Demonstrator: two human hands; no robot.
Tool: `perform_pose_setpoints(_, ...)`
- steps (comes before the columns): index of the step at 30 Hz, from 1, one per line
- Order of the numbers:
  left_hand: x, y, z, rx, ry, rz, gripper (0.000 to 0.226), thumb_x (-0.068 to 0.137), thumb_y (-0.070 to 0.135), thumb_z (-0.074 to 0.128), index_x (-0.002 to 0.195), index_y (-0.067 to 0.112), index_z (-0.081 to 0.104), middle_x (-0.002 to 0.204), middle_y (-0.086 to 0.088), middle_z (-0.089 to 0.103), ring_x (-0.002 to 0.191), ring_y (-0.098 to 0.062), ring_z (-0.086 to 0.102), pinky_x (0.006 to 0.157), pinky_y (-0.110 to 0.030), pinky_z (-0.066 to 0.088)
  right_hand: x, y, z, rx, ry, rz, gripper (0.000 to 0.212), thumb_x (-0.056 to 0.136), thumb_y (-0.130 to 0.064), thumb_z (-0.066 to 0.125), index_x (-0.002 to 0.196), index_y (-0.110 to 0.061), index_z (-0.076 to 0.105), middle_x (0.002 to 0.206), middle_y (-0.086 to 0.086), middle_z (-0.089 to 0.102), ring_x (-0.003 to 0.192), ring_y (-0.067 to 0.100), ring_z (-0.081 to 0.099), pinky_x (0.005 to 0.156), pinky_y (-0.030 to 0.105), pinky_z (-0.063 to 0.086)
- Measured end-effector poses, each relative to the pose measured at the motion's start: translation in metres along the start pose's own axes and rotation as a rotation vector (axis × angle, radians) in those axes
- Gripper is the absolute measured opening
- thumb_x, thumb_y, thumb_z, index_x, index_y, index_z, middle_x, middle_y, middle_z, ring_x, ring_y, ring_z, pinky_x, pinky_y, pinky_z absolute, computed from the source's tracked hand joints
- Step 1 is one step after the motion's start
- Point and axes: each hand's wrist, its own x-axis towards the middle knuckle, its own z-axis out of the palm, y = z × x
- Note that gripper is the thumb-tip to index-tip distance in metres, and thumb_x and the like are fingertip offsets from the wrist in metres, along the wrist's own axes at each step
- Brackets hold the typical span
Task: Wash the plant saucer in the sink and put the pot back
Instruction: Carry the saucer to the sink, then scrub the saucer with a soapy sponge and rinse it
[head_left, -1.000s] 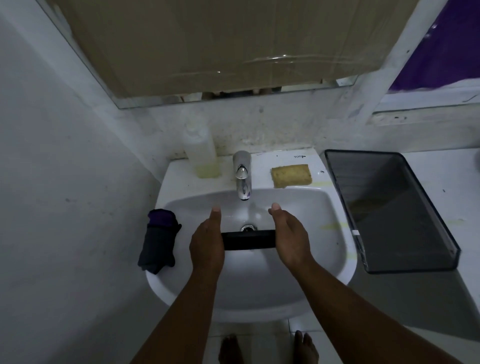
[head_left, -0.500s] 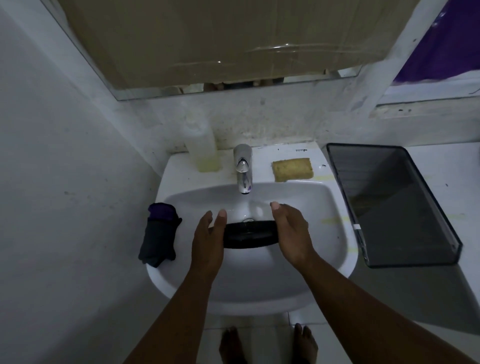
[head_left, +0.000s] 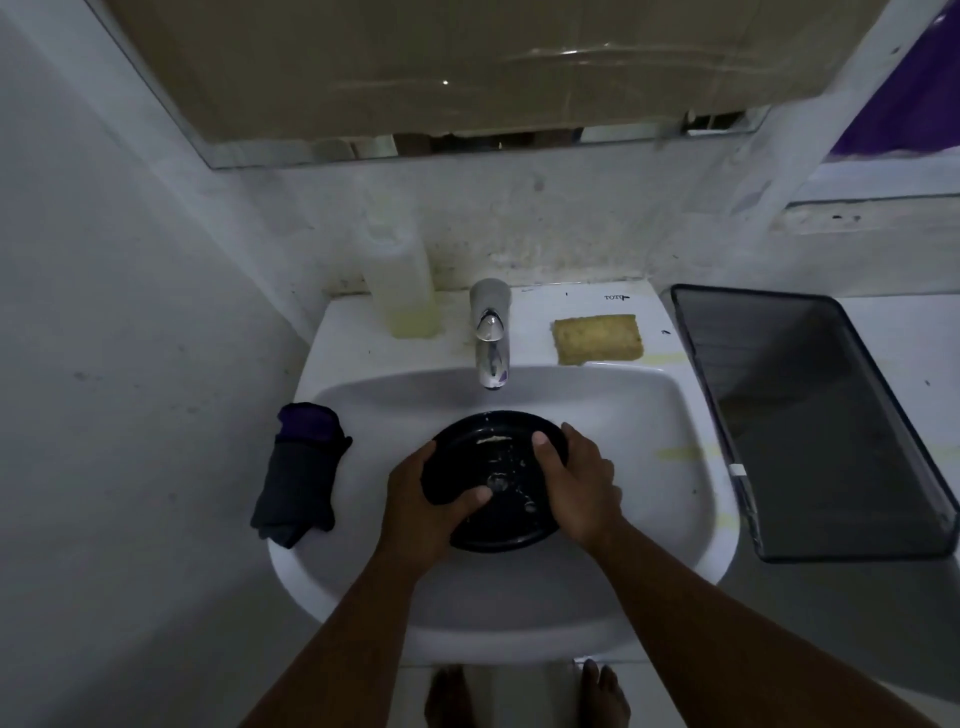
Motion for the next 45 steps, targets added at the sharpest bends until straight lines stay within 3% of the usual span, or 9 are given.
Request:
perform_pose_setpoints(7, 0.034, -0.044, 0.012, 0.046, 0.148, -0.147, 0.078, 0.078, 0.082, 0.061, 0.136, 0.030, 0.061, 0.139, 0.002, 0.058, 0.125, -0.012, 0.058, 0.110, -0.043, 0.049, 0.007, 0.008, 0.014, -0.016, -0.075, 0.050, 0.082, 0.091, -0.081, 0.032, 0.152, -0.027, 0.038, 0.154, 0.009, 0.039, 0.142, 0.038, 0.031, 0.116, 0.053, 0.026)
perform_pose_setpoints(9, 0.029, -0.030, 0.012, 0.055, 0.148, -0.171, 0.087, 0.078, 0.081, 0.057, 0.144, 0.026, 0.053, 0.147, 0.004, 0.046, 0.133, -0.013, 0.049, 0.116, -0.040, 0.040, 0.008, 0.010, 0.018, -0.001, -0.084, 0.049, 0.077, 0.098, -0.070, 0.039, 0.158, -0.023, 0.028, 0.159, 0.010, 0.029, 0.146, 0.036, 0.022, 0.118, 0.052, 0.023)
perform_pose_setpoints(13, 0.030, -0.039, 0.016, 0.132, 0.120, -0.190, 0.051, 0.096, 0.059, 0.057, 0.138, 0.030, 0.056, 0.152, 0.005, 0.036, 0.137, -0.014, 0.044, 0.111, -0.026, 0.031, 0.010, 0.014, 0.024, -0.006, -0.077, 0.028, 0.078, 0.096, -0.069, 0.044, 0.158, -0.025, 0.026, 0.159, 0.009, 0.024, 0.146, 0.036, 0.021, 0.119, 0.052, 0.024)
perform_pose_setpoints(21, 0.028, -0.041, 0.017, 0.226, 0.117, -0.164, 0.058, 0.097, 0.059, 0.052, 0.144, 0.024, 0.055, 0.157, -0.001, 0.040, 0.147, -0.021, 0.034, 0.123, -0.042, 0.028, 0.005, 0.012, 0.023, -0.172, -0.080, 0.028, 0.081, 0.097, -0.074, 0.034, 0.161, -0.027, 0.016, 0.164, 0.007, 0.020, 0.148, 0.034, 0.020, 0.119, 0.052, 0.020)
perform_pose_setpoints(25, 0.013, -0.022, 0.011, 0.155, 0.145, -0.113, 0.052, 0.096, 0.061, 0.050, 0.134, 0.027, 0.061, 0.139, 0.005, 0.057, 0.129, -0.012, 0.050, 0.111, -0.033, 0.037, -0.006, 0.000, 0.010, -0.211, -0.052, -0.009, 0.078, 0.096, -0.073, 0.034, 0.159, -0.030, 0.021, 0.166, 0.005, 0.020, 0.151, 0.030, 0.017, 0.120, 0.052, 0.017)
perform_pose_setpoints(29, -0.007, 0.025, 0.005, -0.046, 0.260, 0.001, 0.015, 0.099, 0.049, 0.054, 0.100, 0.045, 0.068, 0.107, 0.022, 0.068, 0.105, 0.004, 0.062, 0.095, -0.026, 0.047, -0.019, -0.024, -0.019, -0.164, 0.155, -0.295, 0.074, 0.091, -0.074, 0.032, 0.149, -0.029, 0.042, 0.153, 0.000, 0.041, 0.141, 0.025, 0.033, 0.112, 0.046, 0.028)
perform_pose_setpoints(34, -0.007, 0.093, 0.007, -0.167, 0.372, 0.205, 0.032, 0.094, 0.049, 0.050, 0.110, 0.029, 0.071, 0.111, 0.016, 0.069, 0.102, 0.014, 0.060, 0.084, -0.002, 0.041, -0.003, -0.067, -0.055, -0.143, 0.413, -0.579, 0.061, 0.095, -0.063, 0.042, 0.145, -0.028, 0.043, 0.151, 0.002, 0.038, 0.141, 0.025, 0.031, 0.109, 0.051, 0.030)
perform_pose_setpoints(40, 0.026, 0.136, 0.020, -0.192, 0.425, 0.325, 0.041, 0.097, 0.060, 0.048, 0.115, 0.030, 0.070, 0.115, 0.015, 0.068, 0.109, 0.004, 0.061, 0.089, -0.010, 0.045, 0.056, -0.084, -0.074, -0.495, 0.273, -0.442, 0.070, 0.096, -0.075, 0.024, 0.154, -0.038, 0.028, 0.169, 0.013, 0.010, 0.155, 0.040, 0.002, 0.119, 0.062, 0.008)
perform_pose_setpoints(45, 0.038, 0.136, 0.025, -0.240, 0.448, 0.326, 0.043, 0.092, 0.062, 0.048, 0.114, 0.031, 0.070, 0.116, 0.015, 0.068, 0.109, 0.002, 0.062, 0.084, -0.004, 0.043, 0.075, -0.071, -0.071, -0.568, 0.284, -0.420, 0.056, 0.095, -0.055, 0.035, 0.140, -0.024, 0.045, 0.149, 0.014, 0.036, 0.139, 0.039, 0.030, 0.106, 0.055, 0.030)
